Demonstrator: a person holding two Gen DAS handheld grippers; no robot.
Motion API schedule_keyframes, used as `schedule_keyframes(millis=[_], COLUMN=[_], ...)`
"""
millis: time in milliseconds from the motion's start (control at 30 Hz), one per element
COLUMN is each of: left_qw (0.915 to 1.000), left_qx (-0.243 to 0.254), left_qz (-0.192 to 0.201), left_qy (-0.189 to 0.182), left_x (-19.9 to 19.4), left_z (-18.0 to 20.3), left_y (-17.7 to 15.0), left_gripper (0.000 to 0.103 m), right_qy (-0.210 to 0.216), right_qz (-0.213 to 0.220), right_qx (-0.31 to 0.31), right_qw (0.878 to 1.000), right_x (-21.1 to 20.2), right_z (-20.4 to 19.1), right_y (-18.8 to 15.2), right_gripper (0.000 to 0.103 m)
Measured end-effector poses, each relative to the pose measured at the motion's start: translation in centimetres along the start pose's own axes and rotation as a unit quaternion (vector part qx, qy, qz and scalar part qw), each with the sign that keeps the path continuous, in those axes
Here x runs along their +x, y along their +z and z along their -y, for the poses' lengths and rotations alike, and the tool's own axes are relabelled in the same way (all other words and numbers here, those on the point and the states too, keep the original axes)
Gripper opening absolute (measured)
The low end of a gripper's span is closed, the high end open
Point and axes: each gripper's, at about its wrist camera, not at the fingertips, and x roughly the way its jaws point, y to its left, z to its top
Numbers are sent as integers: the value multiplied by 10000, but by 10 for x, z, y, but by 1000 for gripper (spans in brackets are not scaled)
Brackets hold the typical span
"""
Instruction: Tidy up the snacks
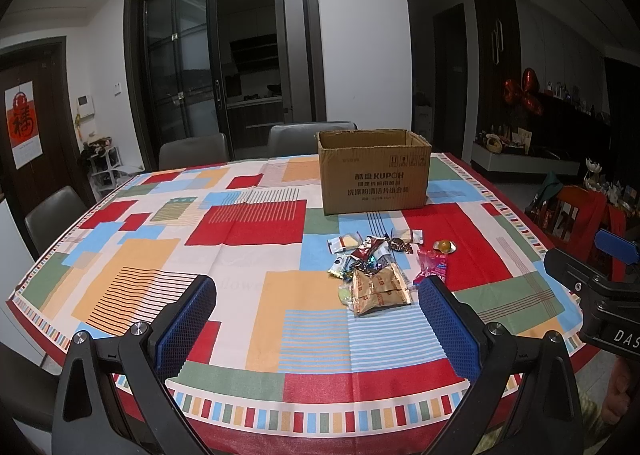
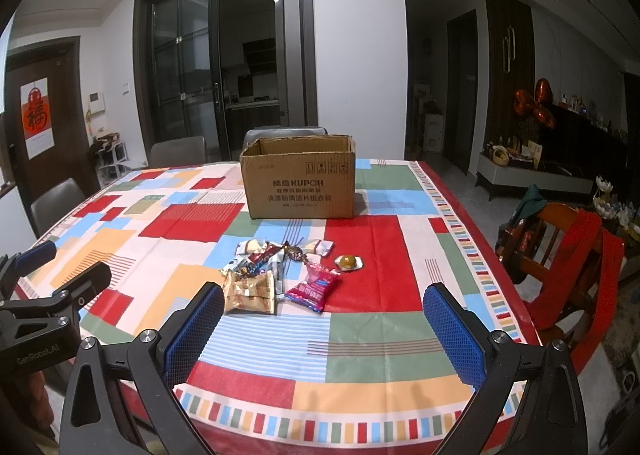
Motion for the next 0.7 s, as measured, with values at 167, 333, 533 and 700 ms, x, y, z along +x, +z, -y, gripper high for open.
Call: schedule_keyframes(millis=[167,333,533,700], left_qw=[10000,9999,9998,9996], left_qx=[4,21,41,115], left_qz=[-48,-146,-197,-245], left_qy=[-24,-41,30,13], left_x=[4,16,38,59], left_z=[-3,-5,-5,-4], left_y=[3,4,5,6], left_gripper=[103,103,103,99], right_qy=[20,51,82,146], right_qz=[-56,-176,-368,-525], right_qx=[5,13,118,185], right_qw=[10000,9998,9992,9983], right_x=[-4,8,36,59], right_z=[-2,-2,1,0], right_y=[8,9,5,4], right_gripper=[101,101,101,101])
